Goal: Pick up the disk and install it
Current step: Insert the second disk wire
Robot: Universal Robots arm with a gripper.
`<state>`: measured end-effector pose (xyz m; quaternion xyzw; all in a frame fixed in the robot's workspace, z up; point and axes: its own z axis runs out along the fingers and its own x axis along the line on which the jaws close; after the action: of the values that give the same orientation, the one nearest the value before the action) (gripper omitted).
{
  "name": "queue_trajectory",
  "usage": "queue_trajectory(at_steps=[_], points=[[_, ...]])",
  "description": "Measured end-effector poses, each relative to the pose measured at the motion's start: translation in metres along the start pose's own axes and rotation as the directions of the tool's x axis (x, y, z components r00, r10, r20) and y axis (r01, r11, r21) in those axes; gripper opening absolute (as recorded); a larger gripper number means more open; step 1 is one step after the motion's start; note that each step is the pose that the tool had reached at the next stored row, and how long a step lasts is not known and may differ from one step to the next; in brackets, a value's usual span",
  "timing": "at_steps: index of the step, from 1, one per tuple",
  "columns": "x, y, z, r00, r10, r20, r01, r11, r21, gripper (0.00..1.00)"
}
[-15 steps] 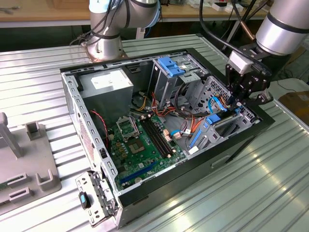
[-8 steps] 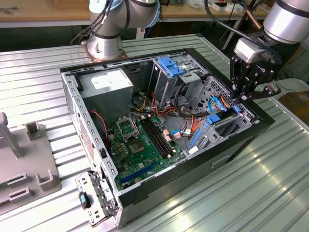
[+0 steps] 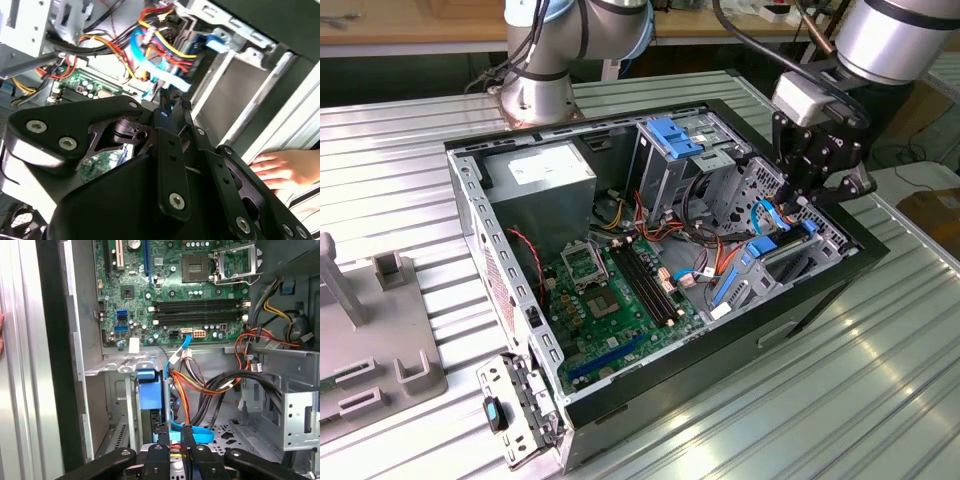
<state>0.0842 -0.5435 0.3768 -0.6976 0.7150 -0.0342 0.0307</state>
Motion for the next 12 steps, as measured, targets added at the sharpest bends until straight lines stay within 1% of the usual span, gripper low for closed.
queue_trajectory(at_steps=[2,6,7,9,10,11,12], points=[[-0.0044,0.0024,-0.0001,1.0000,0.000,0.0001,0.000,1.0000,0.0000,0.24],[-0.0046,0.0024,-0.0001,1.0000,0.000,-0.0001,0.000,1.0000,-0.0008,0.24],[-0.0046,0.0024,-0.0001,1.0000,0.000,-0.0002,0.000,1.0000,-0.0074,0.24],[-0.0047,0.0022,0.0000,1.0000,0.000,-0.0006,0.000,0.9997,-0.0255,0.24],[-0.0046,0.0022,0.0001,1.0000,0.000,-0.0006,0.000,0.9995,-0.0301,0.24],[-0.0046,0.0023,0.0000,1.0000,0.000,-0.0009,0.000,0.9995,-0.0323,0.24],[-0.0046,0.0023,0.0000,1.0000,0.000,-0.0008,0.000,0.9995,-0.0326,0.24]])
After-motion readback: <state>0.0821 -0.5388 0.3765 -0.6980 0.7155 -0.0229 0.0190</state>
